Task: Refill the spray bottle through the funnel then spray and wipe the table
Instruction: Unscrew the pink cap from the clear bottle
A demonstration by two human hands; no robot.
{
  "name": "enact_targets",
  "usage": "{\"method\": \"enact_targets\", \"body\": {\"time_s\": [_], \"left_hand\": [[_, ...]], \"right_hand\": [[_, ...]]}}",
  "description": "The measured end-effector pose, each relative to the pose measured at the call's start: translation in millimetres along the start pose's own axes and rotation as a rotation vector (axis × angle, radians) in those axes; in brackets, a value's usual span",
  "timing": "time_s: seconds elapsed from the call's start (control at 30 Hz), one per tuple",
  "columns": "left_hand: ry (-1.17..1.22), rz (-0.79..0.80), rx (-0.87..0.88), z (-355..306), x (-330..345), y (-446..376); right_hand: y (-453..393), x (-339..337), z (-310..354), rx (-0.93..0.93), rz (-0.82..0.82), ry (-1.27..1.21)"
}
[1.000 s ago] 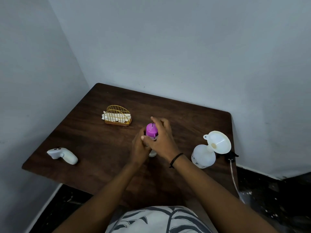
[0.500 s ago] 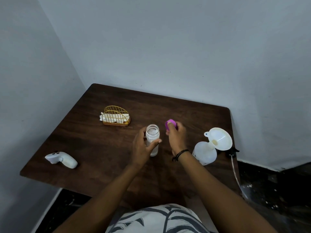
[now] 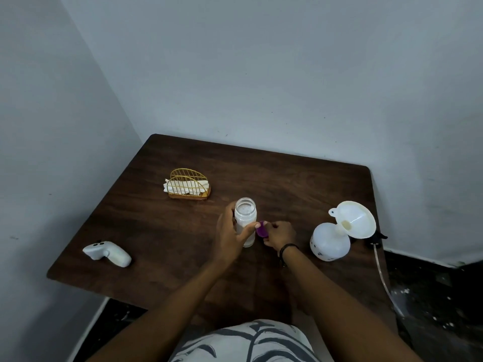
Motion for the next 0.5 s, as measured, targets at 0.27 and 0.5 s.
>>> {"method": "enact_targets", "body": {"time_s": [0.27, 0.5], "left_hand": [[-0.017, -0.012, -0.002, 2.5, -0.6, -1.5], [-0.028, -0.052, -0.012, -8.8, -8.0, -6.3]], "right_hand": [[-9.0, -6.5, -2.7, -0.007, -0.031, 0.209], [47.5, 12.1, 44.9, -0.468, 0.247, 0.251]]}}
Point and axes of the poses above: each hand's wrist, its own y-axis away from the middle knuckle, its own x-axis out of the palm, z = x × y, the point moved 7 cm from there along -y, towards the middle knuckle, and after that the axes turned 14 degrees about -y, right-handed, at the moved point
